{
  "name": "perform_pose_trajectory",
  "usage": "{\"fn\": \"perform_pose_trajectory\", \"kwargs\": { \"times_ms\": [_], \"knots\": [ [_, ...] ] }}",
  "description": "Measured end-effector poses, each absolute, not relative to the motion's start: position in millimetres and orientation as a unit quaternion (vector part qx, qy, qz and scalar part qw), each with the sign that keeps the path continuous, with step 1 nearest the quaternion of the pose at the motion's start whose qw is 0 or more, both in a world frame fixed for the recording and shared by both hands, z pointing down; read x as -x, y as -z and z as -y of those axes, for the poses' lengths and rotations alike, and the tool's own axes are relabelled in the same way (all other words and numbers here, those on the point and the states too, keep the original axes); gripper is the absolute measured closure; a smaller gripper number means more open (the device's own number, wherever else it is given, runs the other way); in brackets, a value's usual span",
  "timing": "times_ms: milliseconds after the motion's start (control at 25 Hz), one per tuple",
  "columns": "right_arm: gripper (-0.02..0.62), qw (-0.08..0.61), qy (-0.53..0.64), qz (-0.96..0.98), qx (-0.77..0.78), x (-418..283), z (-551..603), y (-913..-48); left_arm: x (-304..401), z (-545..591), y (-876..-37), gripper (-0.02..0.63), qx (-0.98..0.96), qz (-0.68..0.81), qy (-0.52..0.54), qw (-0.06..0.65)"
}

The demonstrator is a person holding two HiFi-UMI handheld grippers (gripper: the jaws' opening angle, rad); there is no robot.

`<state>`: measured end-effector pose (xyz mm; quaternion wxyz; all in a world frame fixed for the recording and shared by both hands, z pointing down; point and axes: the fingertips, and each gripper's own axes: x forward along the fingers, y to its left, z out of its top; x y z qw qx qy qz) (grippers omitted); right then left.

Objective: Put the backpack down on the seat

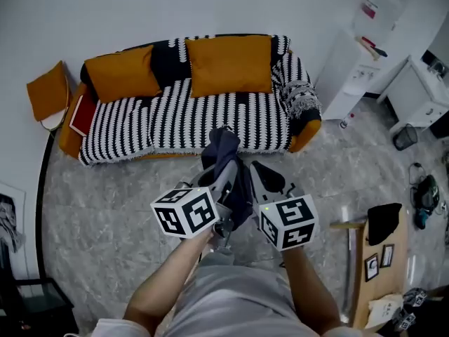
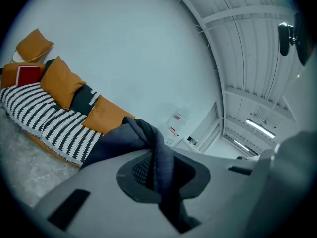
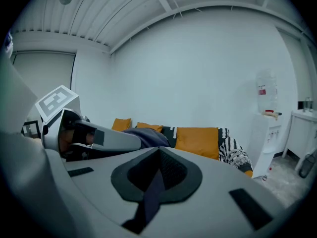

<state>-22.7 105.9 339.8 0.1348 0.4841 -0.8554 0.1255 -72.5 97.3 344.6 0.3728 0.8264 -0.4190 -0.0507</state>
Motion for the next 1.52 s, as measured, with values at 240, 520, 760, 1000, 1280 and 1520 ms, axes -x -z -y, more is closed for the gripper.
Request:
{"fn": "perform_pose_trajectory", "kwargs": {
  "times_ms": [240, 520, 760, 1000, 1280, 1520],
  "knots": [
    [0.594, 0.141, -0.124, 0.851, -0.49, 47, -79, -344, 91, -70, -347, 0.58, -0.832, 0.406, 0.049, 0.374],
    [0.594, 0.142, -0.126, 0.849, -0.492, 61, -52, -350, 105, -44, -354, 0.58, -0.833, 0.402, 0.039, 0.378],
    [0.594, 0.134, -0.13, 0.847, -0.497, 57, -31, -354, 103, -24, -360, 0.58, -0.834, 0.399, 0.031, 0.38],
    [0.594, 0.127, -0.135, 0.847, -0.499, 48, -5, -362, 92, 2, -368, 0.58, -0.835, 0.396, 0.026, 0.382],
    [0.594, 0.122, -0.148, 0.847, -0.495, 22, 45, -373, 66, 48, -377, 0.58, -0.833, 0.395, 0.021, 0.387],
    [0.594, 0.124, -0.159, 0.85, -0.486, 1, 96, -381, 43, 98, -385, 0.58, -0.83, 0.401, 0.01, 0.388]
  ]
}}
